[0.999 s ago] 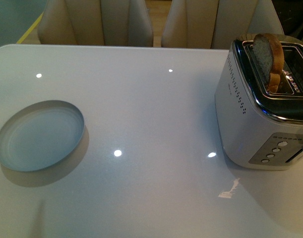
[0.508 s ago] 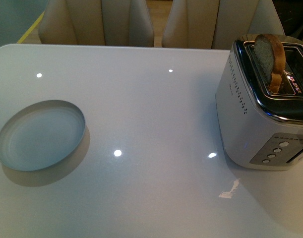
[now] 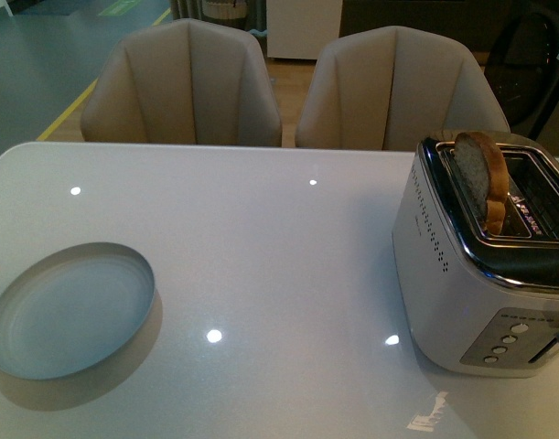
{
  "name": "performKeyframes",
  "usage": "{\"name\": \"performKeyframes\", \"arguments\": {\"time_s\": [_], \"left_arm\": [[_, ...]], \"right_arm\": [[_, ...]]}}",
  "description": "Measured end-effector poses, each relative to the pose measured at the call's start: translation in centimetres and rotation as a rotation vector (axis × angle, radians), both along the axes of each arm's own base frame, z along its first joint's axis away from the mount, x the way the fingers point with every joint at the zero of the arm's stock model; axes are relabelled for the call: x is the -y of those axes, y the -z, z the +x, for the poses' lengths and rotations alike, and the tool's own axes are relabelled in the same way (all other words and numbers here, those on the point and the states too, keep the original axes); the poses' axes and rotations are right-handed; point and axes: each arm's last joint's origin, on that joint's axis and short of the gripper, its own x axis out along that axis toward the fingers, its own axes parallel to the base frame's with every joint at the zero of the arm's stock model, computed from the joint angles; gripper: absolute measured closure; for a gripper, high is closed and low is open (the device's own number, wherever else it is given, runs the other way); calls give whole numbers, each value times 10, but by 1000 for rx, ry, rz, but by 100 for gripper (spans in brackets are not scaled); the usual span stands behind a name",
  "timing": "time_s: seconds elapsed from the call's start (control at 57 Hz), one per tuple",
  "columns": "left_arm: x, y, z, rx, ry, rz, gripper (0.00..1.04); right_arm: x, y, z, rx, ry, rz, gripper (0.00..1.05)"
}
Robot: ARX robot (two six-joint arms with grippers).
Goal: Left arm holds plate, right arm toasts bread
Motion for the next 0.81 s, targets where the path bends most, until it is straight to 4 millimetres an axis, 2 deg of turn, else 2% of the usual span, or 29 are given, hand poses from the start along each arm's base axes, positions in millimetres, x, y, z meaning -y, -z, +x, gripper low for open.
{"name": "performKeyframes", "arguments": {"time_s": [0.28,0.806], "left_arm": [[0,14,-20,-8,0,0,102],[0,6,-43,21,0,0,102]], "right_arm": [[0,0,0,0,0,0,9],[0,0,0,0,0,0,9]]}}
